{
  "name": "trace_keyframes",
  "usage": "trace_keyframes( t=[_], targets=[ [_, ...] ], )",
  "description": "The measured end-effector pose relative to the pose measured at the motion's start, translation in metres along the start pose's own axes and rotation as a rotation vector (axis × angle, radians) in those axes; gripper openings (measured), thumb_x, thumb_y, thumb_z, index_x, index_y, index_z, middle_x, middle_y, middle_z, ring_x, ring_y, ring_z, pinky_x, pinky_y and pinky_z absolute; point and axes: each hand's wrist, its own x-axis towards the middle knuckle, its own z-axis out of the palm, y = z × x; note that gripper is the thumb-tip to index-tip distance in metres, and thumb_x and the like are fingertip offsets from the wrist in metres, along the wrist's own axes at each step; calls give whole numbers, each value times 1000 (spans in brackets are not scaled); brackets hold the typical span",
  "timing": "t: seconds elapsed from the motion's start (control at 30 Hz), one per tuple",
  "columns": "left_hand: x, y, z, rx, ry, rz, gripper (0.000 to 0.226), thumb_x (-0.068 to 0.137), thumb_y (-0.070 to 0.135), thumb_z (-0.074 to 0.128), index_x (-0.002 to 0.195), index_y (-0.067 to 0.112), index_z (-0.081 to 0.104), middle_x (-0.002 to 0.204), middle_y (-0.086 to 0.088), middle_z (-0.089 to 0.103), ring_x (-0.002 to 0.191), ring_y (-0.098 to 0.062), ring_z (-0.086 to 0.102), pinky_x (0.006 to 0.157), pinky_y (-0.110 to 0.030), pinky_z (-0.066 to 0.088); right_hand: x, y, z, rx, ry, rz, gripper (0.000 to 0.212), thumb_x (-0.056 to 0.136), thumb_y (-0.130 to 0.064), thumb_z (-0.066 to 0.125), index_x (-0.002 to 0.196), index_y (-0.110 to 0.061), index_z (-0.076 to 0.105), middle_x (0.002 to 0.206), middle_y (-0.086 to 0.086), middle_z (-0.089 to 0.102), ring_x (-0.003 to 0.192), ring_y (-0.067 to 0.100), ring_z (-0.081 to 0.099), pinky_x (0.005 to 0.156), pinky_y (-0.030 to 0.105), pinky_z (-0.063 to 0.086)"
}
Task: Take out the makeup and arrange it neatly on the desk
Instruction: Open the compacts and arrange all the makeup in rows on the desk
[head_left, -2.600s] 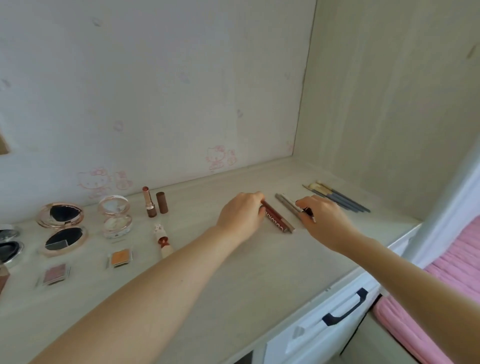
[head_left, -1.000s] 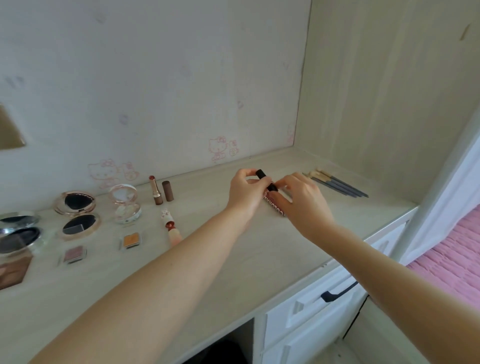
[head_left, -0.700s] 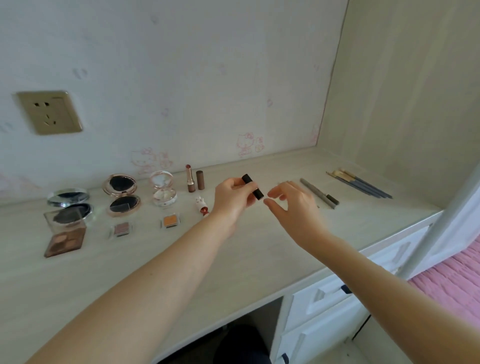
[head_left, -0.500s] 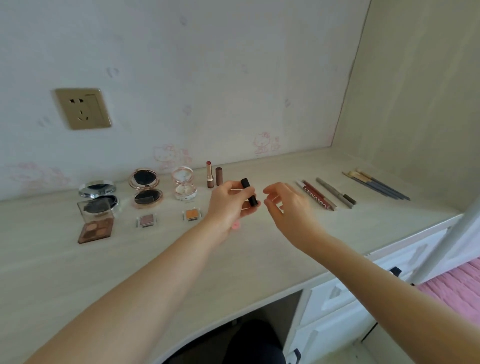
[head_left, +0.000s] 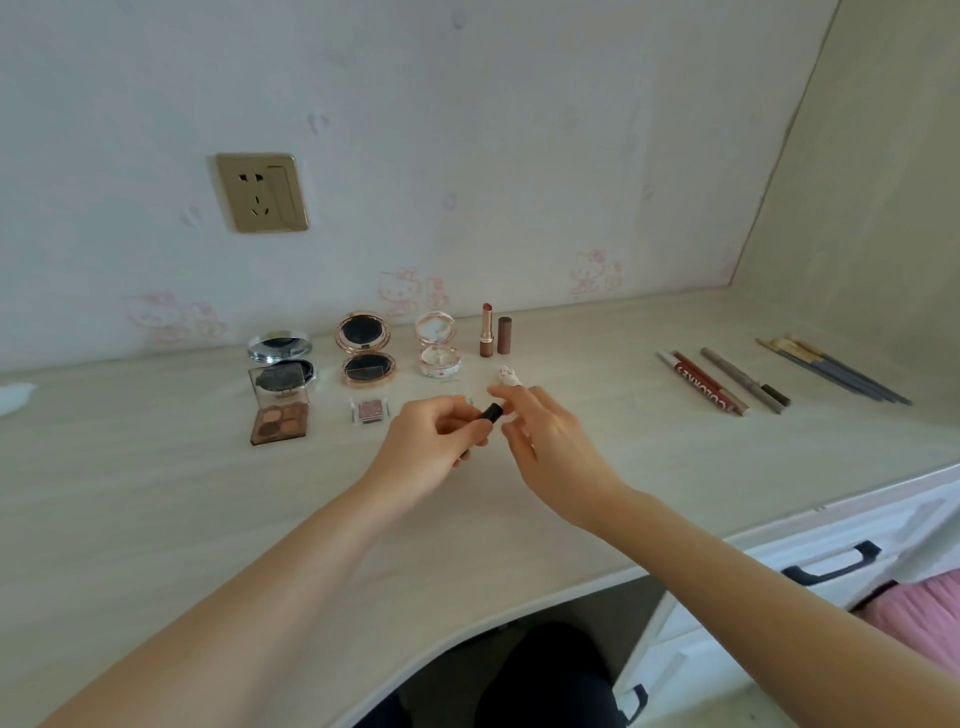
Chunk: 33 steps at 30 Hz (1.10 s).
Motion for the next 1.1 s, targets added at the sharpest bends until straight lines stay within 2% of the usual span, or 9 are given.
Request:
trace_keyframes(
  t=[0.13,0.23,0.37,0.47,0.57,0.67,0.77,0.93,1.1],
  targets=[
    [-6,-11,-11,159,21,117,12,82,20,72,86,31,71,78,11,72,69,4,62,63,-8,42,-2,-7,15,6,-30,-13,37,95,-4,47,131,-12,53,121,6,53,109,22,53,94,33,43],
    [-13,-21,-12,340,64,229,15,81,20,73,95,27,71,86,13,70,79,3,61,68,-4,40,-4,-9,22,11,-55,-13,33,95,-6,48,127,-9,56,120,6,53,110,20,52,93,32,42],
    [-15,-33,-12,442,138,291,20,79,19,76,98,21,69,93,2,67,80,-7,59,71,-3,37,-6,-9,24,-8,-69,-35,27,97,-12,48,120,-10,62,113,5,59,104,18,54,91,29,41],
    [-16,-38,-13,477,171,335,24,78,21,77,100,20,68,91,1,63,75,0,53,72,-3,36,-8,-11,23,14,-53,-31,23,96,-11,52,114,-9,65,106,5,61,98,19,57,88,30,43],
    [-19,-34,-15,589,175,460,19,79,20,76,94,12,68,82,-1,61,76,-12,55,71,-18,43,-10,-13,22,6,-31,-37,19,95,-12,53,110,-8,65,103,4,62,96,19,56,87,32,44],
    [-21,-29,-15,809,188,619,15,84,20,71,87,6,66,74,-3,61,74,-23,56,63,-37,48,-13,-13,23,-35,-13,-53,18,96,-12,52,110,-7,63,104,4,63,97,22,56,86,37,44],
    [-22,-25,-15,974,152,646,25,93,26,51,90,7,66,79,-3,62,77,-25,57,64,-39,49,-15,-14,25,-96,-1,-84,19,96,-10,52,111,-6,62,102,5,65,95,26,57,85,40,45],
    [-27,-23,-17,1144,41,563,43,98,32,21,95,12,59,86,0,58,85,-25,52,70,-37,44,-16,-15,25,-196,16,-164,19,94,-9,54,107,-5,67,86,7,62,77,27,54,73,40,48],
    [-27,-23,-21,1134,-8,534,41,99,39,23,104,15,56,79,2,56,83,-23,44,72,-37,40,-19,-16,23,-183,33,-201,18,93,-10,55,105,-5,67,85,6,62,77,27,54,73,41,49]
  ],
)
